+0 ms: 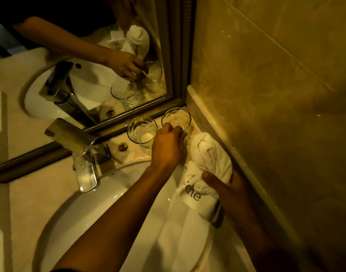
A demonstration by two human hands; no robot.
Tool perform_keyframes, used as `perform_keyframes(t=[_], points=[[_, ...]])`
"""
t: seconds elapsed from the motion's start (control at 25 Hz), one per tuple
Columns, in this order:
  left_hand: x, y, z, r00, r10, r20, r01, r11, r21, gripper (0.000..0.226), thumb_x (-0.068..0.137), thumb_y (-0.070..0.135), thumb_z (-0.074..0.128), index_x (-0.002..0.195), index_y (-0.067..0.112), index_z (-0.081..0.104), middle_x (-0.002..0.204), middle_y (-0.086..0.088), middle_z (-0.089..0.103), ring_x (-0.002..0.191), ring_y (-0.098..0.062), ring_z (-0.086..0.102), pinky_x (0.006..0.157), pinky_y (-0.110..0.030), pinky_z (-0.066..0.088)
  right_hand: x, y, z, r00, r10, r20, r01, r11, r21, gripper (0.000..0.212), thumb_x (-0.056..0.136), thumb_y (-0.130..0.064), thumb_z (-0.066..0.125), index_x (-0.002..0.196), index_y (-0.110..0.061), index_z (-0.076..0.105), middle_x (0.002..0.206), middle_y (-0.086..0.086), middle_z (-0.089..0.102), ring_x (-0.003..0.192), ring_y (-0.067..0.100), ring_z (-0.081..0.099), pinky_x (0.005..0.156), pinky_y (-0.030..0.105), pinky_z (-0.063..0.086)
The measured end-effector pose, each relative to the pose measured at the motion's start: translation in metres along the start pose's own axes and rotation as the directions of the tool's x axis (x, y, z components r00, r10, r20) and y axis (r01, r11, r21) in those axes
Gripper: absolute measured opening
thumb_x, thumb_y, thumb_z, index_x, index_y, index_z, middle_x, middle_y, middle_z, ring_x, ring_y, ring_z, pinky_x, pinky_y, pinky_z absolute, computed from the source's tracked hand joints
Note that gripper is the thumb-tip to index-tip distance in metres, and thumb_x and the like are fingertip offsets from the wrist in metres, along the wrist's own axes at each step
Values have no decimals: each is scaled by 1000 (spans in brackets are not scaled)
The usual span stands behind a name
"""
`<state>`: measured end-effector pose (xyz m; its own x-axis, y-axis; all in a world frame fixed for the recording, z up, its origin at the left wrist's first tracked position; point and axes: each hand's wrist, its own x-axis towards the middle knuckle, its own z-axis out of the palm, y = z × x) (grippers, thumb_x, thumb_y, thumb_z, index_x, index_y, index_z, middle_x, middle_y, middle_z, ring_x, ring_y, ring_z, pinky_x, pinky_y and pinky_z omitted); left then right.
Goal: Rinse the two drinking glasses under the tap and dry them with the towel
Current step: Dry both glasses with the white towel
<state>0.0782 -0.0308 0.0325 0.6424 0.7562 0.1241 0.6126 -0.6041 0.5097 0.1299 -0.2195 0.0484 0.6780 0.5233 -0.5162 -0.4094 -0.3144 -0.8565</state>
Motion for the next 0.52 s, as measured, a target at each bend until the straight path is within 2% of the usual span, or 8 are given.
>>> perform_keyframes(t=[0.12, 0.28, 0.36, 0.44, 0.52], points=[[4, 1, 5, 1000, -9, 6, 9, 1000, 20, 29, 100, 29, 56, 106, 7, 73, 99, -16, 63, 86, -34, 62, 72, -43, 53, 2, -1, 1, 1000, 5, -8, -5, 1000, -8, 91, 48, -51, 83, 132, -25, 58, 125, 1, 68, 110, 23, 67, 88, 52, 58], [8, 4, 10, 998, 0, 62, -3, 999, 46, 24, 98, 27, 58, 105, 11, 74, 100, -12, 63, 89, -32, 61, 71, -38, 47, 2, -3, 2, 1000, 14, -2, -14, 1000, -6, 83, 53, -44, 82, 131, -25, 59, 125, 2, 68, 109, 23, 68, 88, 52, 58], [9, 6, 7, 995, -9, 103, 6, 1000, 26, 22, 94, 23, 63, 111, 13, 73, 107, -11, 64, 94, -33, 63, 73, -39, 50, 1, -3, 1, 1000, 17, 0, -17, 1000, -2, 85, 52, -45, 83, 131, -25, 58, 125, 2, 67, 110, 23, 67, 87, 52, 58], [6, 9, 1, 991, -27, 129, 23, 999, 34, 39, 91, 27, 68, 129, 17, 64, 125, -9, 61, 105, -31, 63, 80, -42, 55, 0, -3, 1, 1000, 20, 5, -20, 1000, 5, 84, 54, -43, 82, 132, -24, 58, 125, 2, 67, 109, 23, 68, 87, 51, 58], [-5, 12, -5, 998, -24, 54, 22, 999, 36, 55, 88, 34, 73, 138, 19, 55, 136, -9, 52, 108, -28, 62, 77, -41, 59, -3, -1, 0, 1000, 23, 8, -23, 1000, 2, 83, 54, -43, 82, 132, -24, 58, 125, 3, 67, 109, 24, 68, 87, 52, 58]])
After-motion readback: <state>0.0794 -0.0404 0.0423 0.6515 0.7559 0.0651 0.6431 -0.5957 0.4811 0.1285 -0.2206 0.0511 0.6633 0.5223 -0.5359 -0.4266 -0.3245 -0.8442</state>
